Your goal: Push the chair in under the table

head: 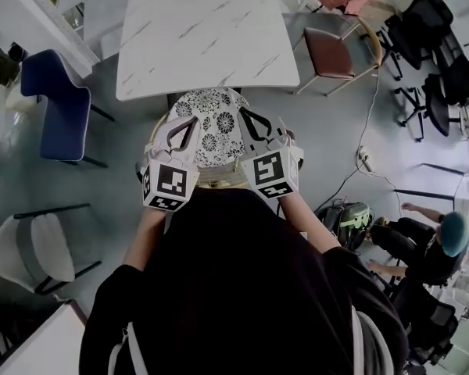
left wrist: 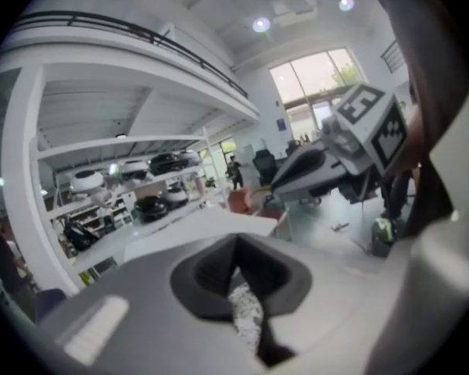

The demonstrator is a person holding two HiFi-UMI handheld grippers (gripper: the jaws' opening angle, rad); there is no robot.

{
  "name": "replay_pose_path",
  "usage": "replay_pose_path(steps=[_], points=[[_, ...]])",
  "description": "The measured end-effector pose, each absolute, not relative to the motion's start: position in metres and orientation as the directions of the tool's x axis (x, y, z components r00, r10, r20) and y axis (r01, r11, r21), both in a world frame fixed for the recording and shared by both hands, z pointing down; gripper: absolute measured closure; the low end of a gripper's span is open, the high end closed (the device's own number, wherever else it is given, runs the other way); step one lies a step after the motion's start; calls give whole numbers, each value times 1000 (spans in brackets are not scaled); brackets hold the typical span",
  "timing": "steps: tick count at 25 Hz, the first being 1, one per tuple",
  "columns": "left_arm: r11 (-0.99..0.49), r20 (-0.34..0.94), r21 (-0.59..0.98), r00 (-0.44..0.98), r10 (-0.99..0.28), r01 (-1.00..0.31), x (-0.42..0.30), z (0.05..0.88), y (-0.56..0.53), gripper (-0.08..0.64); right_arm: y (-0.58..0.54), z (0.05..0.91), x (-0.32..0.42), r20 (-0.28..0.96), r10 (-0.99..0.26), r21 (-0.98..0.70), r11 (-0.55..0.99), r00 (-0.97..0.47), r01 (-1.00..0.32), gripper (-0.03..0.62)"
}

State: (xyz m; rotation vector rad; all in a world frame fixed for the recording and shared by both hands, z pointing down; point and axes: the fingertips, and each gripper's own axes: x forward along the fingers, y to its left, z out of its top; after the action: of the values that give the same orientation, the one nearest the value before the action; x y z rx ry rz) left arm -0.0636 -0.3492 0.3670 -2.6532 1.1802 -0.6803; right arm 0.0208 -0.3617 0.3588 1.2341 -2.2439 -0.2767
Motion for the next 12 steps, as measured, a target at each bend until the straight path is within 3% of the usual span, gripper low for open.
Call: replay_pose_path(steps=[7, 12], points=[[-579, 143, -291, 564, -813, -761, -57, 290, -357, 552, -373, 279, 30, 126, -895, 234, 447, -429, -864, 569], [-499, 21, -201, 506, -862, -843, -66, 255, -360, 552, -370, 249, 31, 34, -900, 144, 434, -434, -889, 569]])
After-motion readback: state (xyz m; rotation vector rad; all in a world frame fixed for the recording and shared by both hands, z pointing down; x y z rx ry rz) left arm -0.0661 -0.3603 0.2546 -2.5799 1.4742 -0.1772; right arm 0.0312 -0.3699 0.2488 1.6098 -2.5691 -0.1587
